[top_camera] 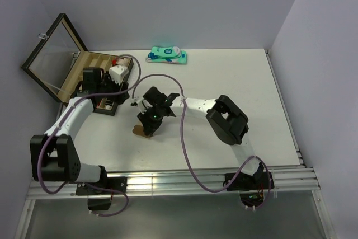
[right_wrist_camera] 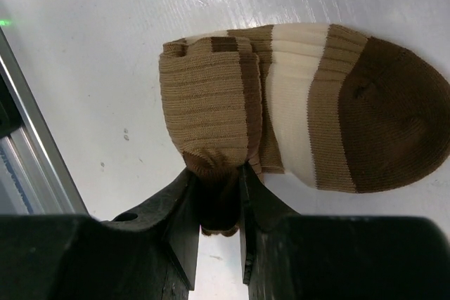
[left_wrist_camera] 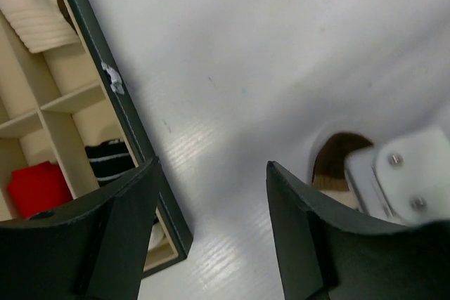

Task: Roll the socks
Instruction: Roll the sock at the center of the board.

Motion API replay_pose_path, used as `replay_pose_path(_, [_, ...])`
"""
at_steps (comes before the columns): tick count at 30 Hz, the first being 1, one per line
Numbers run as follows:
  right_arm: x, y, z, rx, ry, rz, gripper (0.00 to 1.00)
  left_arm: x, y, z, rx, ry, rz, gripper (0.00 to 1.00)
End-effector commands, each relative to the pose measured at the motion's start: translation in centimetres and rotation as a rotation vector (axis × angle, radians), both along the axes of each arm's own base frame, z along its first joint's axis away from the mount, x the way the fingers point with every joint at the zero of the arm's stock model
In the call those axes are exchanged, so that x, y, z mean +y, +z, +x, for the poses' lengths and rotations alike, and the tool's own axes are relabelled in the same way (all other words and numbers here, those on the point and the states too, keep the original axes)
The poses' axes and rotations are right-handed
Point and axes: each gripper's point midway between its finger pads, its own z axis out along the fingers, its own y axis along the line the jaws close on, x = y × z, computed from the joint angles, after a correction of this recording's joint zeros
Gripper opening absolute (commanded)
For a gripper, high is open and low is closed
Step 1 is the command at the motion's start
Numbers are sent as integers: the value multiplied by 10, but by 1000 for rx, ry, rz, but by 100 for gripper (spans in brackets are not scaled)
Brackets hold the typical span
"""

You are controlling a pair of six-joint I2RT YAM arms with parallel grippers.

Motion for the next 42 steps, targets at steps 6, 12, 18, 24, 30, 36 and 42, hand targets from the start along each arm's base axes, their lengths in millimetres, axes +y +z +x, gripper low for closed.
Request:
replay_pose_path(6, [-38,-36,1,93,-6,-241,0,2,3,-53,-289,-259,208,70])
replay_pose_path(12, [-30,-25,14,147,12,-237,0,-19,-16,-91,-391,-440,282,74])
replay_pose_path(18, [-31,-20,20,206,15,-237,0,-41,-35,-113,-468,-547,298,78])
replay_pose_path(24, [-31,-21,18,244,28,-241,0,-60,-53,-127,-469,-605,238,81])
replay_pose_path(30, [-33,-26,17,253,31,-250,0,-74,-64,-138,-471,-686,224,83])
replay_pose_path(36, [-33,-29,16,254,29,-252,0,-79,-78,-142,-477,-739,260,84])
replay_pose_path(42, [-30,-28,16,261,29,-240,0,-79,-92,-142,-481,-754,314,82])
